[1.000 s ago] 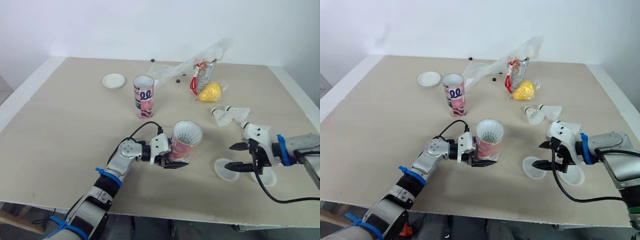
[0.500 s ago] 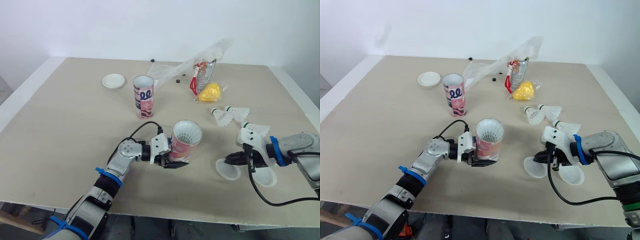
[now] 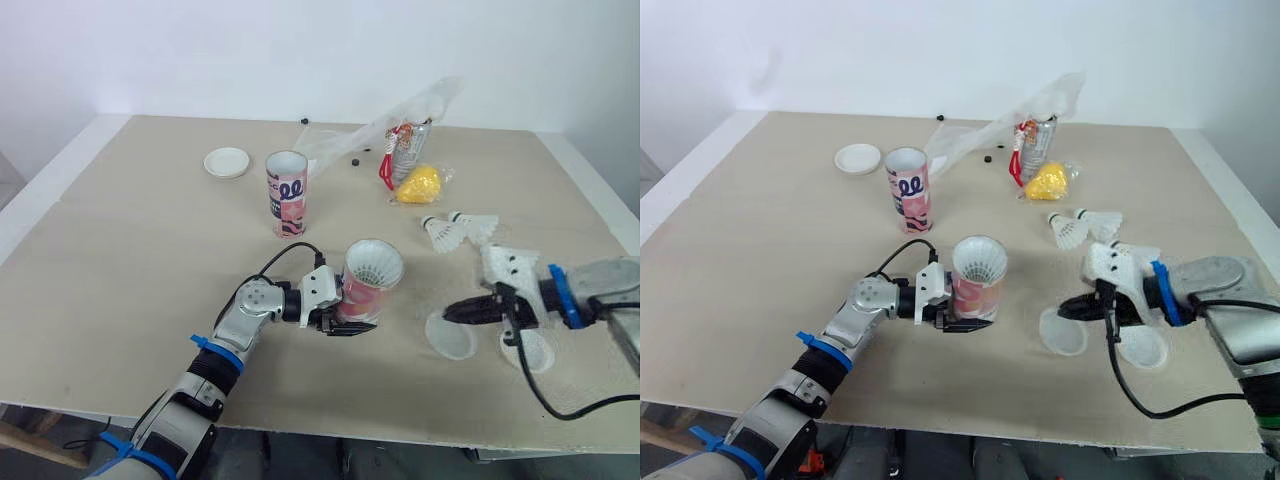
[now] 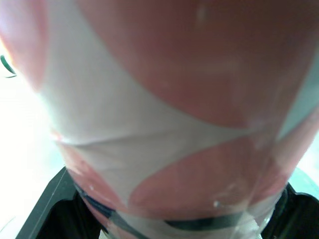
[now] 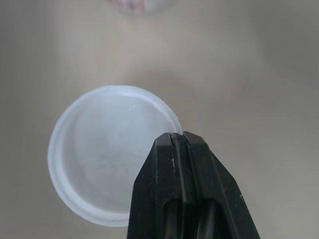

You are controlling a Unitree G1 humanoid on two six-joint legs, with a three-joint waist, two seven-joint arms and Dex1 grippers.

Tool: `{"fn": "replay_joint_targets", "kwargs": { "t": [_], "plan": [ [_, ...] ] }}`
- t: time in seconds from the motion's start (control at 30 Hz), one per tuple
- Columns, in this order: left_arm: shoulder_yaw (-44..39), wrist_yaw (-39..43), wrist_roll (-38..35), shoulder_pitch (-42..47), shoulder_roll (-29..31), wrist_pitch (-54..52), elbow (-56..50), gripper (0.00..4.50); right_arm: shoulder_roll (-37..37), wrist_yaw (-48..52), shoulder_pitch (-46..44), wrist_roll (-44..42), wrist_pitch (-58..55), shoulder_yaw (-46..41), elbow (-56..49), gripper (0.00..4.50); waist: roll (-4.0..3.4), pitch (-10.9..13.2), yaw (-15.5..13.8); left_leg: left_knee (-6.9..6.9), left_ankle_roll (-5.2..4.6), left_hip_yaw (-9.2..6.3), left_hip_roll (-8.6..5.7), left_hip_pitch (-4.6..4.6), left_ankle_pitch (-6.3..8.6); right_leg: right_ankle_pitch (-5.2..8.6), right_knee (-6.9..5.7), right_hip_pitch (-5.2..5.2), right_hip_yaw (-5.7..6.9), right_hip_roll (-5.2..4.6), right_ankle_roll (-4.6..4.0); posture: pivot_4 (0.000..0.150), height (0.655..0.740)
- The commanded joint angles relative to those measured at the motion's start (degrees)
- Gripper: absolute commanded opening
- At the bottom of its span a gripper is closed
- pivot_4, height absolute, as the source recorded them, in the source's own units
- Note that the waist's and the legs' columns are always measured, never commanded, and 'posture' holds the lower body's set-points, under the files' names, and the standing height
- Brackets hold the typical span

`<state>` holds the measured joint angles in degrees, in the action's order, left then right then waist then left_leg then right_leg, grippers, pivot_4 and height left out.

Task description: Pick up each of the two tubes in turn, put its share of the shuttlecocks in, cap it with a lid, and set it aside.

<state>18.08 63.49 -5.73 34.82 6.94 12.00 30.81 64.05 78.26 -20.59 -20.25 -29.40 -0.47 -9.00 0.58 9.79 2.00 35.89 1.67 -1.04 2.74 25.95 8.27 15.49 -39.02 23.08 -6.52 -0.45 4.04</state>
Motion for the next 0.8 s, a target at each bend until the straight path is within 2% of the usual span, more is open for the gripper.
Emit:
{"fn": "replay_joint_targets", "kwargs": {
  "t": [0.03, 0.2, 0.4, 0.8],
  "plan": [
    [0.51, 0.70, 0.68, 0.62, 0.51, -0.92, 0.63, 3.43, 2.59, 2.75, -7.52, -4.21, 0.84, -4.52, -3.75, 0.09, 0.00, 0.00, 0.14, 0.00, 0.00, -0.01, 0.00, -0.01, 0.00, 0.01, 0.00, 0.00, 0.00, 0.00, -0.03, 0.150, 0.7400],
    [0.97, 1.14, 1.50, 1.21, 0.55, -0.11, 2.00, 3.43, 0.52, 3.71, -25.04, -5.84, -2.39, 0.04, -3.06, 0.09, 0.02, 0.02, 0.46, -0.05, 0.01, -0.02, 0.01, 0.00, -0.01, 0.10, 0.01, 0.04, 0.04, -0.01, -0.22, 0.150, 0.7400],
    [1.48, 2.02, 1.63, 1.52, 0.20, -0.61, 2.35, 3.43, -5.23, 7.20, -37.08, -2.75, -0.82, 9.17, -1.24, 0.09, 0.03, 0.00, 0.62, -0.09, 0.01, -0.01, 0.01, 0.04, -0.01, 0.15, 0.05, 0.05, 0.03, -0.03, -0.27, 0.150, 0.7400],
    [1.49, 1.79, 1.78, 1.30, 0.38, -1.15, 1.87, 3.43, -13.10, 12.03, -42.64, 4.73, 9.92, 17.14, 7.64, 0.09, 0.02, 0.00, 0.40, -0.18, 0.01, -0.04, 0.01, 0.08, -0.01, 0.02, 0.03, 0.13, 0.07, -0.01, -0.08, 0.150, 0.7400]
  ]
}}
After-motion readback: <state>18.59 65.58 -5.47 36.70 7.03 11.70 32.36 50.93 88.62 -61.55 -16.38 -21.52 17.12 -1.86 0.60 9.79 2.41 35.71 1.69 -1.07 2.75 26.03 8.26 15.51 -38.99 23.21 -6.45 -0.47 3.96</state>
